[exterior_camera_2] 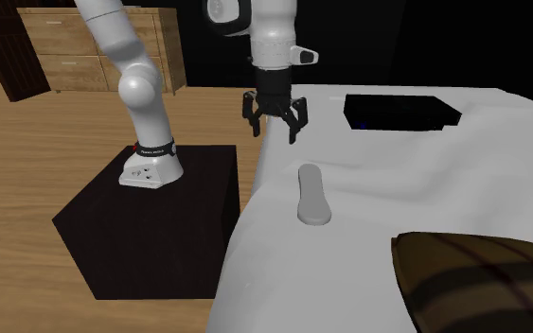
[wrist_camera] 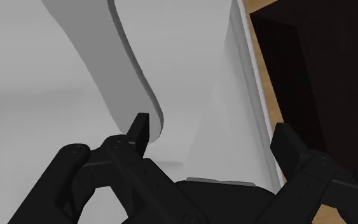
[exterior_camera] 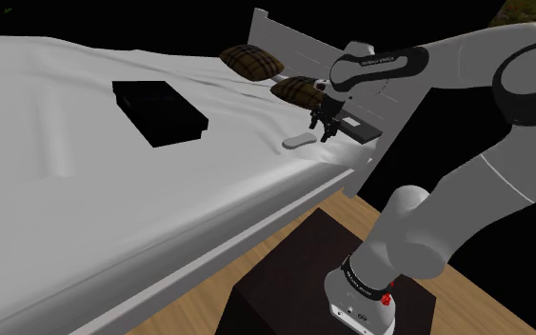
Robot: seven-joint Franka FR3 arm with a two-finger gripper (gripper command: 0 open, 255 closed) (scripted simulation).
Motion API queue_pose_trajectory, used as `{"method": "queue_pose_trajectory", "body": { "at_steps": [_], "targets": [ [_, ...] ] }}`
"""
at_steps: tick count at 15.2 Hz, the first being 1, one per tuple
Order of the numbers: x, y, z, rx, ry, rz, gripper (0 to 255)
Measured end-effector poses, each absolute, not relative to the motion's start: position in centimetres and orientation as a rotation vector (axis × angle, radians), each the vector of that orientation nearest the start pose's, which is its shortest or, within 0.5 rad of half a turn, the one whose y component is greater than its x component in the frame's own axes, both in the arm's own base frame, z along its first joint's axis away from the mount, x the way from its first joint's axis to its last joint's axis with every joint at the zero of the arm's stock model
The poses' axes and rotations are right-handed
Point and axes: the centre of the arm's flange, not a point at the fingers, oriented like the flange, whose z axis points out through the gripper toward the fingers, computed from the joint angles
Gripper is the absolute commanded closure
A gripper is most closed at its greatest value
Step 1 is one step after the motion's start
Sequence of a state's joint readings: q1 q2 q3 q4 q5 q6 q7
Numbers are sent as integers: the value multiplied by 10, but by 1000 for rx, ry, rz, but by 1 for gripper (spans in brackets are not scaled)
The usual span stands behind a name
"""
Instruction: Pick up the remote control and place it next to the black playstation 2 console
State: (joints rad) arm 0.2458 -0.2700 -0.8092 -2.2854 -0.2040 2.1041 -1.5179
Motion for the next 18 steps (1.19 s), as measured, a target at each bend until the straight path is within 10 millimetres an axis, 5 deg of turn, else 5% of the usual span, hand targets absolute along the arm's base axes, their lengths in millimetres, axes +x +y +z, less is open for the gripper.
{"method": "queue_pose_trajectory", "body": {
  "at_steps": [9,18],
  "targets": [
    [480,-336,374,-2408,-2052,-6,0],
    [487,-342,333,-2375,-2089,-8,0]
  ]
}}
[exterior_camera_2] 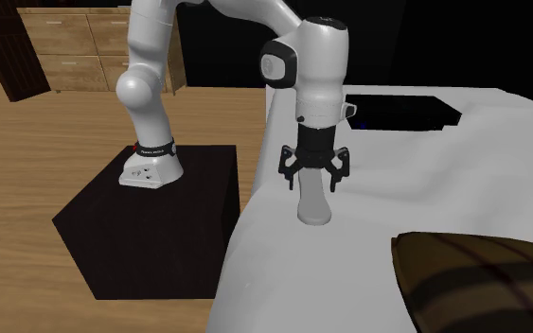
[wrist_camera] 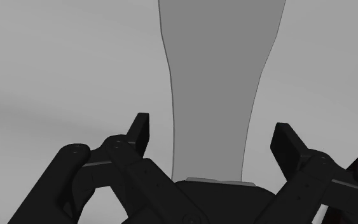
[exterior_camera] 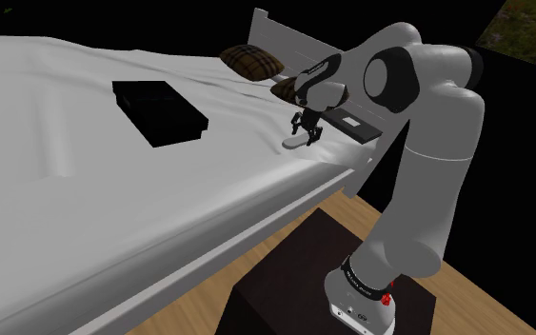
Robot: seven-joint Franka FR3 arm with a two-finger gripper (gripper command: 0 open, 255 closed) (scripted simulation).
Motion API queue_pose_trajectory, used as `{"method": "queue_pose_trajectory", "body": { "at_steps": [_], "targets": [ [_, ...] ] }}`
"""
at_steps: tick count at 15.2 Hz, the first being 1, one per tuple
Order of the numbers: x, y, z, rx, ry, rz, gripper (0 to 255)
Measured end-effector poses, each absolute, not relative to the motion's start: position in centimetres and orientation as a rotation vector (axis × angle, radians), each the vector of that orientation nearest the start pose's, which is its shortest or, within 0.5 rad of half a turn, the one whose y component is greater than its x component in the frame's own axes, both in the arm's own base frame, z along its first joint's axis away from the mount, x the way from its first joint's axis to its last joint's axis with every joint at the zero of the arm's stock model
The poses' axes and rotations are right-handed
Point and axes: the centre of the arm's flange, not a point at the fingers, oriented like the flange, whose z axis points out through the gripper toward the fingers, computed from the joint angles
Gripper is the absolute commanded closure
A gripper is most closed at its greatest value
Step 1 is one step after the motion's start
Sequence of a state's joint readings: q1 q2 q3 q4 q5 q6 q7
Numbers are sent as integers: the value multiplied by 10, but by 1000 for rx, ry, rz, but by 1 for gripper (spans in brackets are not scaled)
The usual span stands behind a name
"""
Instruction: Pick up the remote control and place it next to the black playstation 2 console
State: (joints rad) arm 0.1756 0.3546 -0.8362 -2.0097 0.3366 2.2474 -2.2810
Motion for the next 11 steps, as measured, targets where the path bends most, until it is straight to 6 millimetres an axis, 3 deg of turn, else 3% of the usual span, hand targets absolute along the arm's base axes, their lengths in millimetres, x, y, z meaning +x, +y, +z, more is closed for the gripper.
{"method": "queue_pose_trajectory", "body": {
  "at_steps": [5,6,11],
  "targets": [
    [487,-342,331,-2376,-2089,-8,0],
    [487,-342,330,-2376,-2089,-8,255],
    [487,-342,330,-2375,-2089,-8,255]
  ]
}}
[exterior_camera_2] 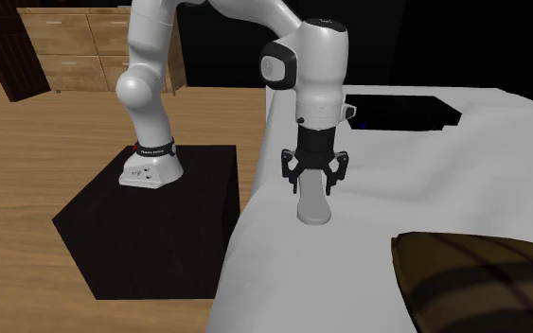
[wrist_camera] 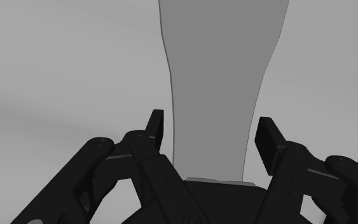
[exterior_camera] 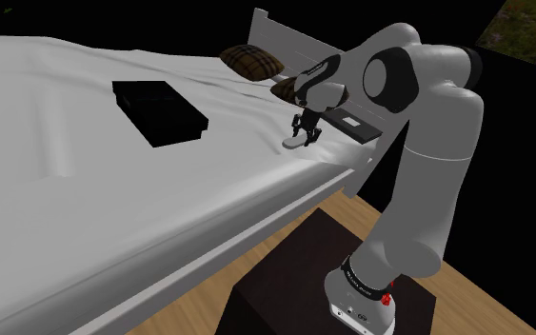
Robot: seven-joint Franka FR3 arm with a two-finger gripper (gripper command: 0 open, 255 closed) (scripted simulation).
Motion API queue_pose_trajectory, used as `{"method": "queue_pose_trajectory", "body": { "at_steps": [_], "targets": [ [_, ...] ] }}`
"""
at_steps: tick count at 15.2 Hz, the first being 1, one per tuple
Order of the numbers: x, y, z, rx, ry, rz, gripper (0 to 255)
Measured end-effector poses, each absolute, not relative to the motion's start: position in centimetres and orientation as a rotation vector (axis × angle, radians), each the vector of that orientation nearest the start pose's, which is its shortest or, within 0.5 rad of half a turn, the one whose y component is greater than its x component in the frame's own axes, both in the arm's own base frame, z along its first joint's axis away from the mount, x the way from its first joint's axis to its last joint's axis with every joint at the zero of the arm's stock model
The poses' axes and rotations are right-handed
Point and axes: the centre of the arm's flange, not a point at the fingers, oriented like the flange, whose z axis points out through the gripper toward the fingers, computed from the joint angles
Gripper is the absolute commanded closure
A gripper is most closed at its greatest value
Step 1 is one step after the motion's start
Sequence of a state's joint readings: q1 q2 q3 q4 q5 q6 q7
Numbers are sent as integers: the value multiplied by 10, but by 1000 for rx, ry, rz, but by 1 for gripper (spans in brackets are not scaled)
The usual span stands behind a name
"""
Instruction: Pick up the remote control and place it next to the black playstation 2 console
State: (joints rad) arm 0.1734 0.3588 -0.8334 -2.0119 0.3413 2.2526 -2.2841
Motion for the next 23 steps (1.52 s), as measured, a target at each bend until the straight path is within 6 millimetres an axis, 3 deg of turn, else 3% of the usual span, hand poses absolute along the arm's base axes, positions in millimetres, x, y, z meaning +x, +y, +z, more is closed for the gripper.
{"method": "queue_pose_trajectory", "body": {
  "at_steps": [7,23],
  "targets": [
    [486,-342,337,-2375,-2089,-8,255],
    [486,-342,421,-2376,-2089,-8,255]
  ]
}}
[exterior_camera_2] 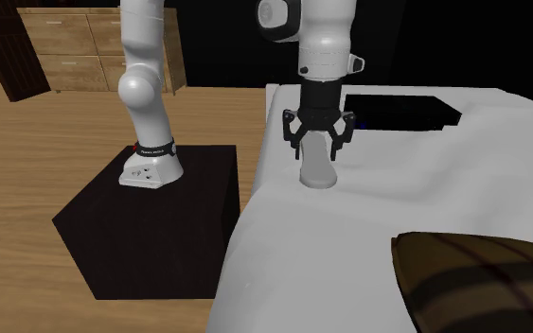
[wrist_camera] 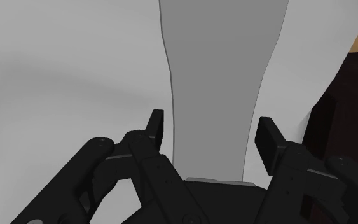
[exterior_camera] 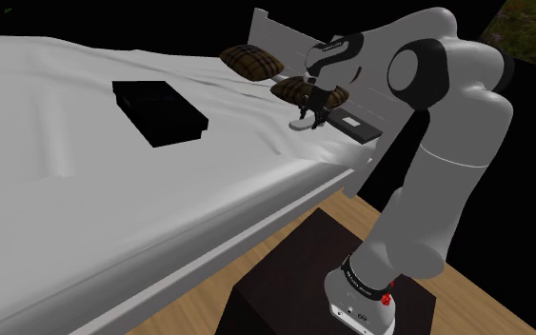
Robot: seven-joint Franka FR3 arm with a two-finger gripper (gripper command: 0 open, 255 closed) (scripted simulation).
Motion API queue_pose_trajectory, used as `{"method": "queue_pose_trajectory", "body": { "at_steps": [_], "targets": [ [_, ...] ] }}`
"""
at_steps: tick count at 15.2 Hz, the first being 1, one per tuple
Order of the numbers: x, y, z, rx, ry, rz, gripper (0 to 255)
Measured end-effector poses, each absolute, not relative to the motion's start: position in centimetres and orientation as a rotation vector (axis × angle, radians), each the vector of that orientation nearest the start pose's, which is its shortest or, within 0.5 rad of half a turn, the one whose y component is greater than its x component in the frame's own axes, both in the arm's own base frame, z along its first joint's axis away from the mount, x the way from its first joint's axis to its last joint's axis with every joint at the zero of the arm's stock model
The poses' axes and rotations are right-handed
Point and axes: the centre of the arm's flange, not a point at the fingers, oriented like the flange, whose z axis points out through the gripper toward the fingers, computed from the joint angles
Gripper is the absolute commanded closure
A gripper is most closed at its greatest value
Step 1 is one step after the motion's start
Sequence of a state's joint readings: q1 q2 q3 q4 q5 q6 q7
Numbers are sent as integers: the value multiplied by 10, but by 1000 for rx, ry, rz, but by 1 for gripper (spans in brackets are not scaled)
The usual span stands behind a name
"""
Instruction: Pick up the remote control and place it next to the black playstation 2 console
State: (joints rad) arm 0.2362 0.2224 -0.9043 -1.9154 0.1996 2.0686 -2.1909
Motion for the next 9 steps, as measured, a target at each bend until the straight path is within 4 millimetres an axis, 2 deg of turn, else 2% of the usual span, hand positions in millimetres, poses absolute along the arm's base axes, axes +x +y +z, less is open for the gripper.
{"method": "queue_pose_trajectory", "body": {
  "at_steps": [9],
  "targets": [
    [487,-341,466,-2376,-2089,-8,255]
  ]
}}
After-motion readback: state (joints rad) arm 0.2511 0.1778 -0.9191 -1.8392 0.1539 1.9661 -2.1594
